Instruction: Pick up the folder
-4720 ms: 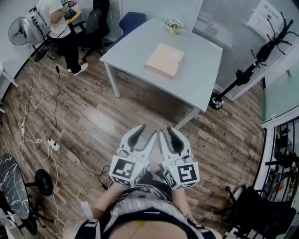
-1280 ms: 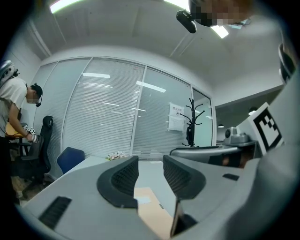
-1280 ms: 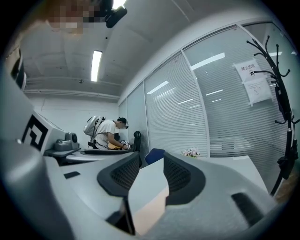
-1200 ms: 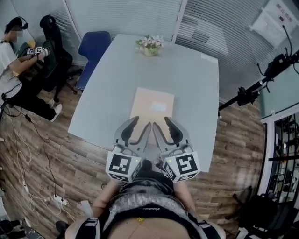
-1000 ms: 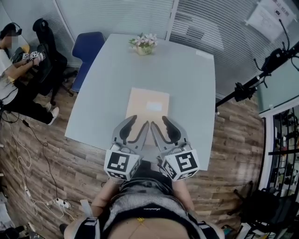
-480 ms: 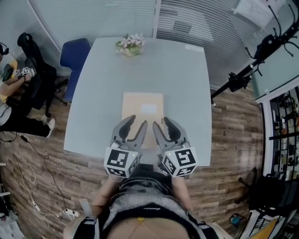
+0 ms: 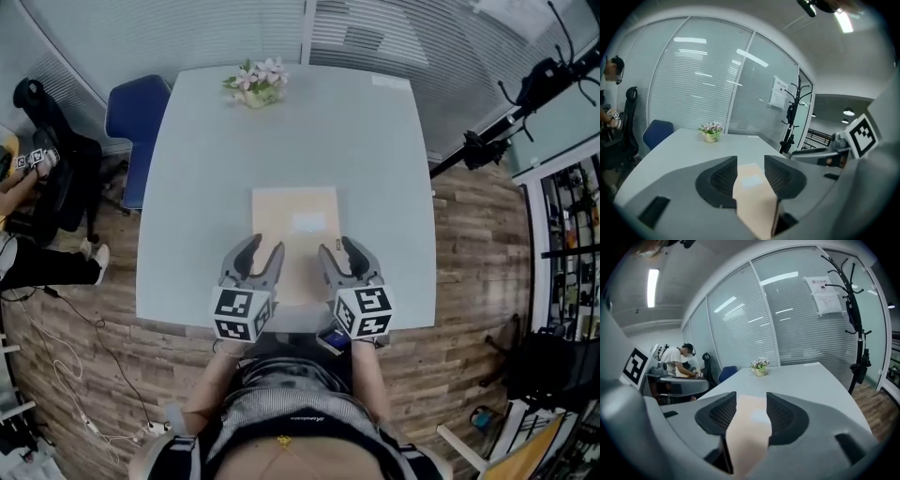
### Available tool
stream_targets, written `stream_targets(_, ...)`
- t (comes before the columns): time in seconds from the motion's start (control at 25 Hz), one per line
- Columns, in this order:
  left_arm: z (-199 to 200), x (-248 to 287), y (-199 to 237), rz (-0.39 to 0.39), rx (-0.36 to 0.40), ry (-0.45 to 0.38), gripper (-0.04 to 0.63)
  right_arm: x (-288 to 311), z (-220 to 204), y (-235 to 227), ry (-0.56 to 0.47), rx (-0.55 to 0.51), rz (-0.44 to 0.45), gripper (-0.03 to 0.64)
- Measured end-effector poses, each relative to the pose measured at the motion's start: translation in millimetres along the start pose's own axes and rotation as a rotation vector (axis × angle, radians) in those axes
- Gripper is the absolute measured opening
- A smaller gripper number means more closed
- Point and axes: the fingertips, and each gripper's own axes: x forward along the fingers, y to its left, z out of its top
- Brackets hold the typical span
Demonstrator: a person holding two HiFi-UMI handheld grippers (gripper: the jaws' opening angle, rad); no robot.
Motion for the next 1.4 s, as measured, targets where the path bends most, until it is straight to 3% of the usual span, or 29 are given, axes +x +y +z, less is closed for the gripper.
stream_targets(0.16,-40,17,34,0.008,-0.093,0.106,0.178,27,-42,-20,0.110,0.021,-0.029,0.238)
stream_targets(0.28,-75,29,57,0.036,-0.142,0.189,0.217,44,-76,-39,0.177,0.090,-0.036,0.301)
stream_targets(0.44,-116,47,83,0.055,-0.221,0.292,0.266,62,-121,-66,0.268,0.160,-0.076,0.336)
stream_targets(0.68,-162,66,97,0.053,-0.361,0.374,0.285,78,-167,-82,0.340,0.295,-0.058,0.342)
stream_targets(0.84,-188,75,86,-0.017,-0.487,0.386,0.284,82,-172,-78,0.306,0.392,0.015,0.312)
stream_targets(1.16,-176,69,89,0.019,-0.405,0.373,0.260,79,-169,-74,0.293,0.381,0.027,0.276)
stream_targets(1.4,-125,56,73,0.016,-0.373,0.271,0.255,57,-121,-72,0.196,0.358,0.013,0.276)
